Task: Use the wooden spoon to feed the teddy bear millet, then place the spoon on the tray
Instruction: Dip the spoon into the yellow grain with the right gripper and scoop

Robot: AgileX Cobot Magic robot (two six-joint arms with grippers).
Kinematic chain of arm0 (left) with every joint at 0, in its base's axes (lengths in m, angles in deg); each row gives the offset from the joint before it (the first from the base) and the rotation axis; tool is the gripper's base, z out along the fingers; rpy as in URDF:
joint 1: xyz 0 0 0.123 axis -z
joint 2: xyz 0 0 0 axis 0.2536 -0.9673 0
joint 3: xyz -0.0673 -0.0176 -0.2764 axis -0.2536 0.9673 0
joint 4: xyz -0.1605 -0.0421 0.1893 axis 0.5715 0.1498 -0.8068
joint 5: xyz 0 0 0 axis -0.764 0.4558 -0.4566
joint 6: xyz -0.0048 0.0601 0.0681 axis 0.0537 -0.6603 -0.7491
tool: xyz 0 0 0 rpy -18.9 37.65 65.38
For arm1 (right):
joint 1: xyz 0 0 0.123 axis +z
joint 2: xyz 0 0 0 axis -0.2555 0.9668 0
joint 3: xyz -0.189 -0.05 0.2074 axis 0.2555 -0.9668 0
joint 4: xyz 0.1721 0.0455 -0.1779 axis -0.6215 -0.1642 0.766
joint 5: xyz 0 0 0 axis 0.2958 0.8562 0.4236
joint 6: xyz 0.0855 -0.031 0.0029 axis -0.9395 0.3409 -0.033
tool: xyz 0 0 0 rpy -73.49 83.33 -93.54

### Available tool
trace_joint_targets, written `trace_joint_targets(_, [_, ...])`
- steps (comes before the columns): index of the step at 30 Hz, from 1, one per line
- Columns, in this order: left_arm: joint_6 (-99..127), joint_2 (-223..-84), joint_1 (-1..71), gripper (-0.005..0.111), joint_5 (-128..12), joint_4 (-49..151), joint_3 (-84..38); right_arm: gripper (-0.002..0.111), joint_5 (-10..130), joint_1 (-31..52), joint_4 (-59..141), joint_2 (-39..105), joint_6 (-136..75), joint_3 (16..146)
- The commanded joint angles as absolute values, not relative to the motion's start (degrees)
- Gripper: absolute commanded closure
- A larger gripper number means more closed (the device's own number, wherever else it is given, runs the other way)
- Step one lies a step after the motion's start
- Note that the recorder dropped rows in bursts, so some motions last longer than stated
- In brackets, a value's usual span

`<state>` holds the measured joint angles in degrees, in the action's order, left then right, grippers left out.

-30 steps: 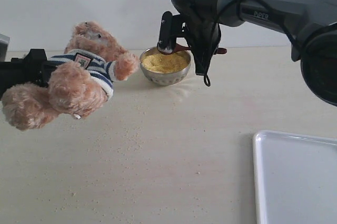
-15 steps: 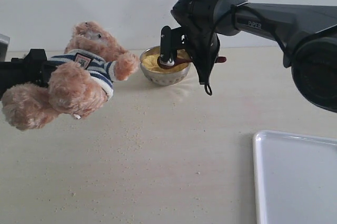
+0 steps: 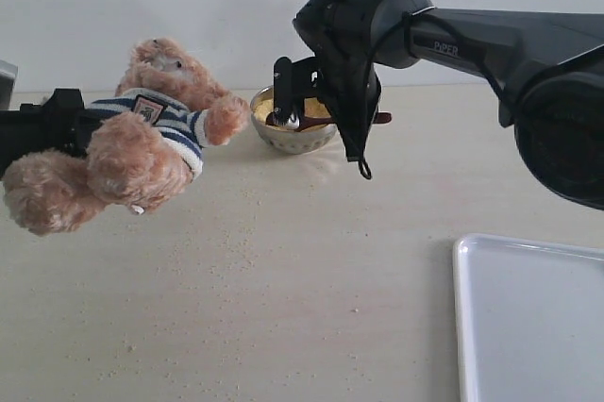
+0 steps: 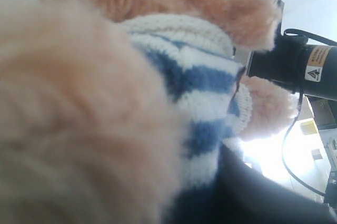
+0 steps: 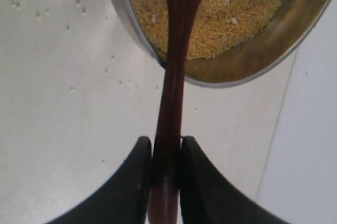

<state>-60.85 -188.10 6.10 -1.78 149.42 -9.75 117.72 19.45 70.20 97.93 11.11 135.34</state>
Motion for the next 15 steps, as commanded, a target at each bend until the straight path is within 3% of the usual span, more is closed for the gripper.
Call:
trace_joint_targets(1, [-61.29,-188.04,5.85,0.102,-0.46,150.55,-9.76,0.108,118.36,19.43,68.43,97.71,10.50,135.50])
trace_joint_targets(15, [-61.29,-188.04,5.85,0.102,-0.46,150.55,-9.76,0.108,118.01,18.26,63.90,97.61,7.96,135.50])
